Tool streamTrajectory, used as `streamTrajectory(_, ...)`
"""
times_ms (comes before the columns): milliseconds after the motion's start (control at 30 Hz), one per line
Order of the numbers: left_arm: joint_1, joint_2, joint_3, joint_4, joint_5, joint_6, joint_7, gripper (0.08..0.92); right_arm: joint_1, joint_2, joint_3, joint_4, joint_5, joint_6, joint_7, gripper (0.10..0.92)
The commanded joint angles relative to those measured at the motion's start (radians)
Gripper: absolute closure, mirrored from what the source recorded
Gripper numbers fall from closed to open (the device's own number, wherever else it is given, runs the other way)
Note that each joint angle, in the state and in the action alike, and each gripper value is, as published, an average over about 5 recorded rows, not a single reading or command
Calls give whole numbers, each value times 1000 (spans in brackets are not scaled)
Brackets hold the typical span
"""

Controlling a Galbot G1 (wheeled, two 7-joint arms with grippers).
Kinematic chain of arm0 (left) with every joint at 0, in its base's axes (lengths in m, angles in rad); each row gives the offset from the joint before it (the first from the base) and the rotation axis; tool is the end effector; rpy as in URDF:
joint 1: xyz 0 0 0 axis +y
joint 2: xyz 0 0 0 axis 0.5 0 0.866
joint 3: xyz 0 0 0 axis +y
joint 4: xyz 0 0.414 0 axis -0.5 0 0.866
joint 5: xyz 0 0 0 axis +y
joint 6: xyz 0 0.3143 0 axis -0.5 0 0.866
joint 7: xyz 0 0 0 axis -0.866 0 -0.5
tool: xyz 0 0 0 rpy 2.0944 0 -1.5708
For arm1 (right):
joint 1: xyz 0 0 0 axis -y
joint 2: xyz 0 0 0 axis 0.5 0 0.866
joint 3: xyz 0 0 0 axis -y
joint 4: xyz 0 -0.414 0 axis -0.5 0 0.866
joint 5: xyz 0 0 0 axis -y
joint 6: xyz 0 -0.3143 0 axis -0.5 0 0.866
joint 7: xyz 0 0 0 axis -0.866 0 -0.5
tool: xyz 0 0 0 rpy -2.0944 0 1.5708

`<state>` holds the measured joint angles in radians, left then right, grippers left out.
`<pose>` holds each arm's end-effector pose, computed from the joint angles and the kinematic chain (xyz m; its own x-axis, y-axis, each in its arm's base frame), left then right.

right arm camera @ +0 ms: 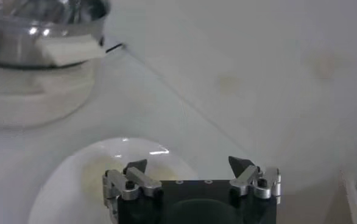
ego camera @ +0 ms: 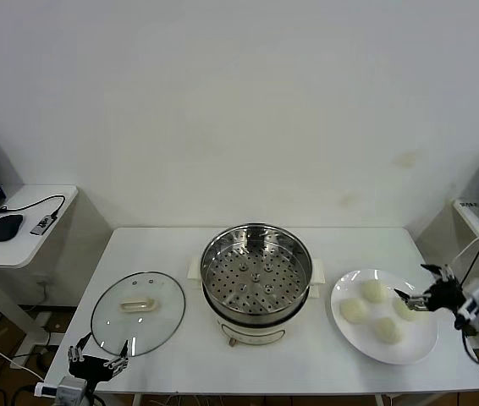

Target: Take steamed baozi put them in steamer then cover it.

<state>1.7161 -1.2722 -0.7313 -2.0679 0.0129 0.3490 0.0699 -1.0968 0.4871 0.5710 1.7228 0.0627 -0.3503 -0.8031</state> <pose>0.0659 0.1322 -0.3525 -0.8805 -0.0903 0.4653 0.0802 0.9392 0.3339 0.3021 -0.3307 -0.1737 -0.6743 -0.2467 0.6961 -0.7050 0.4955 -0.5074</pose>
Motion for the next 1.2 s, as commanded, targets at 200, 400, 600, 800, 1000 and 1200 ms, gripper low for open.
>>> streamTrajectory(200,9,-3,-7,-25,2,0,1,177,845,-112,-837,-304,-322,265,-442,203)
streamTrajectory(400,10,-8,-5,-25,8,0,2,177,899,-20,-946,-389,-397,323,-436,203)
streamTrajectory(600,13,-12,-4,-25,14,0,4,177,882,83,-942,-476,-447,353,-414,203)
streamTrajectory(800,20,-21,0,-20,24,0,6,177,850,148,-930,-523,-468,356,-395,203)
streamTrajectory(1000,24,-22,0,-18,27,0,7,177,835,196,-924,-571,-491,354,-377,203)
streamTrajectory(1200,24,-24,1,-12,29,0,6,177,829,223,-924,-597,-506,352,-367,203)
